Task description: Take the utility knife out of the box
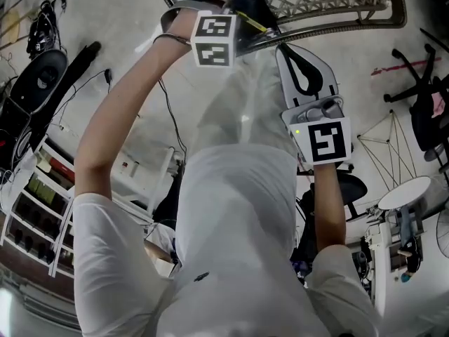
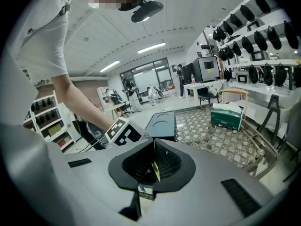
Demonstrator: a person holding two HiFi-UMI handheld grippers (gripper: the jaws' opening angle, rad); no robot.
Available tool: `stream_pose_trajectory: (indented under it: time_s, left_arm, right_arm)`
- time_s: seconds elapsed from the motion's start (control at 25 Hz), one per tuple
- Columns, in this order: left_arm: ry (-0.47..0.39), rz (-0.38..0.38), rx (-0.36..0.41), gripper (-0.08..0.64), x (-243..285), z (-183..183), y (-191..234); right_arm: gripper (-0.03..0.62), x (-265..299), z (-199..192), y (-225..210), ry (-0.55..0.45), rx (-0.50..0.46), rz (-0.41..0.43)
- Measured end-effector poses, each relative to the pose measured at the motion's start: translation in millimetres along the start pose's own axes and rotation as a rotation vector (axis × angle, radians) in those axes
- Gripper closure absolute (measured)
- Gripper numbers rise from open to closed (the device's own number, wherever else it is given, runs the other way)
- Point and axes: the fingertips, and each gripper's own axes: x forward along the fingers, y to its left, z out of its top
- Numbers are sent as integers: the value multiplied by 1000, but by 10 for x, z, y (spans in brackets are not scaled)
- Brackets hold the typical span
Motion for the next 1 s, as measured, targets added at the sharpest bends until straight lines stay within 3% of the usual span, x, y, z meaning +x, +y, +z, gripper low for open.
stream_pose_trajectory:
  time_s: [0.2,0.36,0.64,1.0]
  left_arm:
    - [6,-11,17,499,-2,17,-14]
    - [29,-18,-4,503,24,12,-34]
    - [14,-34,-124,503,-61,51,-22]
    - [35,-15,-171,504,-322,-24,-122]
  right_arm:
    - [592,-11,23,6,-6,0,-2]
    - [592,-17,32,46,-16,-5,-1]
    - [592,-62,47,123,-23,-15,-3]
    - [592,-198,200,217,-45,-44,-9]
